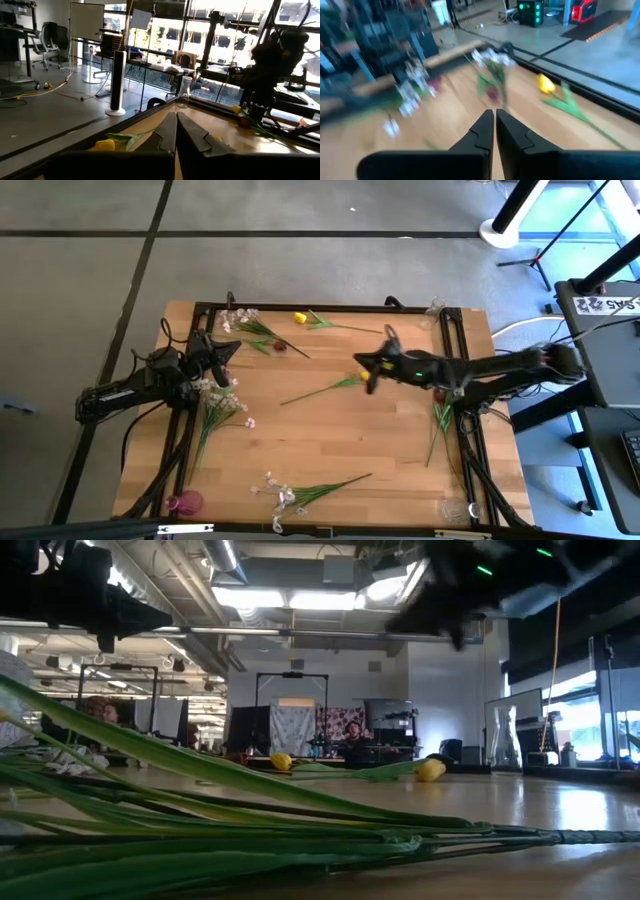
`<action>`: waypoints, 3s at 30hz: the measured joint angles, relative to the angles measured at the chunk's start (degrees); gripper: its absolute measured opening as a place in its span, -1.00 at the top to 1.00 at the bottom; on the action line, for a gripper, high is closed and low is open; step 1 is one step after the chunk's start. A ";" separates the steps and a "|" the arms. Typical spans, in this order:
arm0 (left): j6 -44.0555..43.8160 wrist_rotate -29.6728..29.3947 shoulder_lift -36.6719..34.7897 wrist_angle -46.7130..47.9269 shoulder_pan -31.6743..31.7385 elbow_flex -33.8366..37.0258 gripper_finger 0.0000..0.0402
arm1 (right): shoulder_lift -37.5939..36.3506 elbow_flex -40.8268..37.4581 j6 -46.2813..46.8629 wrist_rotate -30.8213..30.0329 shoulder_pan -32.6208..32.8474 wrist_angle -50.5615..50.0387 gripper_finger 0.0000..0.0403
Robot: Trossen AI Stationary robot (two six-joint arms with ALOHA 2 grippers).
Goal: Sort flowers into vase by color
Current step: Put the center yellow tulip into the glass vase
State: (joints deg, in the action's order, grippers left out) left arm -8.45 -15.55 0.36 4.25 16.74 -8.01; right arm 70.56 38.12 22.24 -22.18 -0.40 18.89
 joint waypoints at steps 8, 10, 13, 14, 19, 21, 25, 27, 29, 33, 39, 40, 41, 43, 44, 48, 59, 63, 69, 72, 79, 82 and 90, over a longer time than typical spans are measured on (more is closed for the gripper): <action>0.00 0.00 0.00 0.03 0.00 0.00 1.00 | 19.71 24.37 28.22 -6.45 -1.45 -21.27 0.84; 0.00 -0.01 -0.02 -0.10 0.01 0.00 1.00 | 22.44 29.39 35.50 -6.26 -1.21 -31.78 0.73; 0.00 0.00 -0.01 -0.21 -0.01 0.01 1.00 | 26.28 35.33 48.64 -2.96 -1.12 -47.77 0.45; 0.00 -0.02 -0.02 -0.19 0.01 0.00 1.00 | 27.50 36.36 52.87 -1.30 -1.22 -53.00 0.34; 0.00 0.02 0.00 0.07 0.01 0.02 1.00 | 31.93 38.00 69.12 6.63 -1.18 -62.58 -0.13; 0.00 -0.01 -0.02 -0.22 0.01 0.00 1.00 | 34.30 38.04 69.56 10.93 -2.18 -62.99 -0.21; 0.00 0.00 0.00 -0.02 0.01 0.00 1.00 | 38.58 37.95 70.65 13.65 -4.89 -62.85 -0.23; 0.00 0.00 0.00 0.01 0.01 0.00 1.00 | 40.12 37.95 70.96 13.96 -6.41 -61.13 -0.19; 0.00 -0.02 0.00 -0.01 0.01 0.00 1.00 | 41.37 37.95 71.00 15.56 -8.10 -59.95 -0.13; 0.00 -0.02 -0.02 -0.02 0.00 0.00 1.00 | 42.70 37.98 72.25 21.34 -10.03 -59.21 0.02; 0.00 0.00 0.00 0.00 0.01 0.00 1.00 | 42.80 38.00 72.31 22.47 -10.97 -62.92 0.27; 0.00 0.00 0.00 -0.02 0.00 0.00 1.00 | 42.80 38.00 72.25 22.53 -11.23 -62.87 0.33; 0.00 -0.01 0.00 0.02 0.00 0.00 1.00 | 42.80 38.00 72.20 22.70 -11.46 -62.79 0.40; 0.00 -0.01 -0.01 0.01 0.00 0.00 1.00 | 42.81 38.00 71.81 22.02 -11.54 -61.91 0.55; 0.00 -0.01 0.00 0.01 0.01 0.00 1.00 | 42.82 38.00 71.51 21.69 -11.73 -61.78 0.63; 0.00 0.00 0.00 0.01 0.01 0.00 1.00 | 42.83 38.00 70.37 20.61 -11.68 -62.53 0.93; 0.00 0.00 0.00 0.01 0.00 0.00 1.00 | 33.74 37.98 59.63 7.35 -11.64 -62.01 0.97; 0.00 -0.01 0.00 0.01 0.01 0.00 1.00 | 26.94 37.98 51.15 -0.25 -11.64 -61.20 0.98; 0.00 0.00 0.00 -0.02 0.00 0.00 1.00 | 15.08 38.00 33.48 -16.38 -12.54 -60.77 0.99; 0.00 0.00 0.00 -0.01 0.01 0.00 1.00 | 9.40 38.02 22.07 -25.98 -14.11 -59.80 0.99; 0.00 -0.01 0.00 0.01 0.00 0.00 1.00 | -0.90 38.02 -3.82 -43.54 -20.07 -54.94 0.99; 0.00 0.00 0.00 0.01 0.00 0.00 1.00 | -3.27 38.02 -10.85 -46.92 -23.51 -51.09 1.00; 0.00 0.00 0.00 0.01 0.01 0.00 1.00 | -3.96 33.97 -24.44 -36.69 -37.66 -35.76 1.00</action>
State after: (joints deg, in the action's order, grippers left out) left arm -8.45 -15.55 0.36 4.25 16.75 -8.01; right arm 66.60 72.09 -2.20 -58.88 -38.05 -16.87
